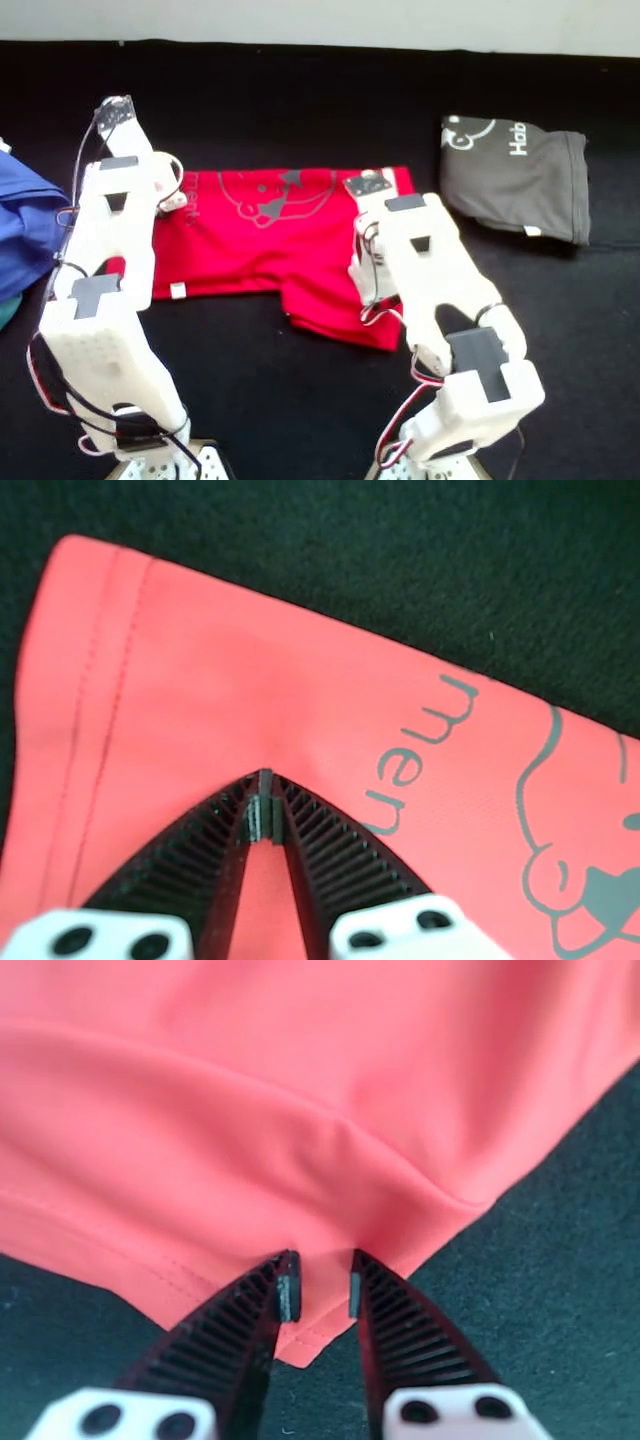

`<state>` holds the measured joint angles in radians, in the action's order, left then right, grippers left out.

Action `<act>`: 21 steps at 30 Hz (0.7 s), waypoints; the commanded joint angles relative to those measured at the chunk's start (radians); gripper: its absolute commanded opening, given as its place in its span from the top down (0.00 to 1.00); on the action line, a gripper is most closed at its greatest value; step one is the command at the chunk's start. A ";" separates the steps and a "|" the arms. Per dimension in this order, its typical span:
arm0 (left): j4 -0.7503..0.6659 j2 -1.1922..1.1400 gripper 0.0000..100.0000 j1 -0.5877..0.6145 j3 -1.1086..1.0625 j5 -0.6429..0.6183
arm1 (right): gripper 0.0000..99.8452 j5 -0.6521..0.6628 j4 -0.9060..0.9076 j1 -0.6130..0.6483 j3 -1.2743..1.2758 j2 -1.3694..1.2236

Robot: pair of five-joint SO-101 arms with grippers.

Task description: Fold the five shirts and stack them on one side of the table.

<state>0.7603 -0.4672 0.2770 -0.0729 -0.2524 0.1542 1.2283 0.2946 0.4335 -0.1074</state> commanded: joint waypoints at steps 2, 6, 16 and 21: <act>-0.011 -0.005 0.99 -0.016 0.022 -0.005 | 0.91 -0.014 -0.005 -0.013 -0.001 0.039; -0.011 -0.005 0.99 -0.016 0.022 -0.005 | 1.00 -0.014 -0.005 -0.013 -0.001 0.039; -0.011 -0.005 0.99 -0.013 0.022 -0.005 | 0.96 -0.009 0.104 -0.045 -0.008 0.048; -0.011 -0.005 0.99 -0.013 0.024 -0.005 | 0.85 0.091 0.117 0.001 -0.004 0.048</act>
<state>0.7603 -0.4672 0.2770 -0.0713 -0.2524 0.2018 1.3295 0.2639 0.4350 -0.1074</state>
